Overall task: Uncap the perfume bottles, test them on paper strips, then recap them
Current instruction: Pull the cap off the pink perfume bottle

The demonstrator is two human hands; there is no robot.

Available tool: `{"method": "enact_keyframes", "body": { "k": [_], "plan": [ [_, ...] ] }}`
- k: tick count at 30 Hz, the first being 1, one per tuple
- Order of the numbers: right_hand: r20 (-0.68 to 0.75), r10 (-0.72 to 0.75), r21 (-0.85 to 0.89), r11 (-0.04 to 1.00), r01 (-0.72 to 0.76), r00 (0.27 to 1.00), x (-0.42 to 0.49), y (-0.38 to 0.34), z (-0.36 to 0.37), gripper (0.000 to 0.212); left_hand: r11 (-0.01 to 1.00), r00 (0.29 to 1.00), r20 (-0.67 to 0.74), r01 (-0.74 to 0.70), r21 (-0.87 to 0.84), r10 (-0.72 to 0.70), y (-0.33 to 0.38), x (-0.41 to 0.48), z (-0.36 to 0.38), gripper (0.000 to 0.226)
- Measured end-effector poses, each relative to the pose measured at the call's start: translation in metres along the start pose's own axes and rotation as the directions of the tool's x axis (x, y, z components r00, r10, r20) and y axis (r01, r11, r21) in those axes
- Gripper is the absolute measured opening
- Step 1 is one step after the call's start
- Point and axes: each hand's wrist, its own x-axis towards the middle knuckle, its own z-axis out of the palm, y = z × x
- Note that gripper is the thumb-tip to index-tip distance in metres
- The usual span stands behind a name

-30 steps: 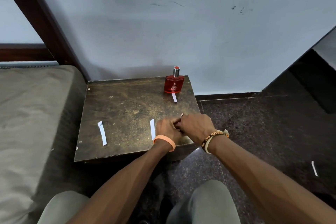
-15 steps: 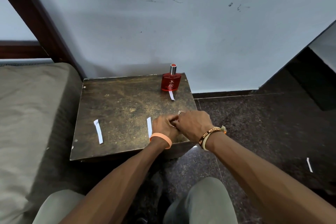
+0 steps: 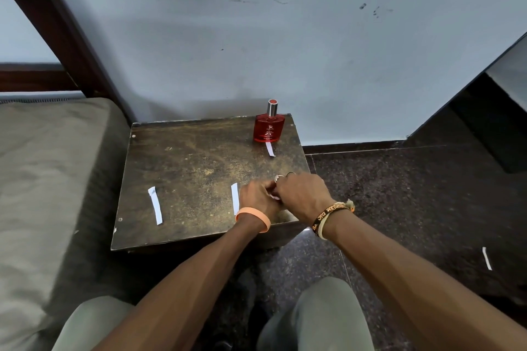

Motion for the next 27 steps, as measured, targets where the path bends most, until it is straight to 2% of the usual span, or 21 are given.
{"method": "enact_keyframes", "body": {
  "k": [2,5,7,10,14,18,21,23,25,27],
  "plan": [
    [0.014,0.018,-0.028,0.999,-0.017,1.000,0.0021,-0.0018,-0.0011,0.030,1.000,1.000,0.006,-0.003,-0.008,0.003,0.0005,0.0001,0.0002,0.010],
    [0.020,0.078,0.057,0.995,-0.079,0.997,0.0034,0.0020,-0.0035,0.045,1.000,1.000,0.005,-0.013,-0.024,0.013,0.0027,-0.0003,-0.0006,0.021],
    [0.001,0.045,0.088,0.995,-0.045,0.999,0.0004,0.0035,-0.0021,0.040,1.000,1.000,0.003,-0.010,-0.025,0.010,0.0003,0.0010,0.0003,0.024],
    [-0.005,-0.022,0.017,1.000,0.022,1.000,-0.0030,0.0021,0.0005,0.029,0.999,1.000,0.005,0.019,-0.033,-0.019,-0.0001,0.0007,0.0002,0.024],
    [0.021,0.100,0.082,0.991,-0.102,0.995,0.0013,0.0007,0.0013,0.050,0.999,1.000,-0.003,0.004,-0.038,-0.004,0.0021,-0.0010,-0.0003,0.027],
    [0.014,0.117,0.280,0.953,-0.116,0.993,-0.0017,0.0027,0.0015,0.044,0.999,1.000,0.025,0.007,-0.044,-0.006,-0.0007,0.0007,-0.0005,0.032],
    [-0.044,0.052,0.163,0.986,-0.045,0.998,-0.0036,0.0012,0.0015,0.035,0.999,1.000,0.005,0.004,-0.055,-0.004,-0.0015,0.0016,-0.0002,0.030],
    [-0.049,0.062,0.100,0.993,-0.057,0.997,-0.0024,-0.0009,0.0011,0.039,0.999,1.000,-0.008,-0.005,-0.053,0.004,-0.0018,0.0011,0.0009,0.028],
    [-0.021,0.103,0.149,0.984,-0.099,0.994,-0.0011,-0.0006,0.0002,0.046,0.999,1.000,0.003,-0.004,-0.046,0.004,-0.0018,0.0009,0.0016,0.027],
    [-0.007,0.111,0.264,0.959,-0.106,0.994,-0.0019,0.0004,-0.0002,0.043,0.999,1.000,0.017,0.002,-0.042,-0.002,-0.0019,0.0018,0.0012,0.028]
  ]
}}
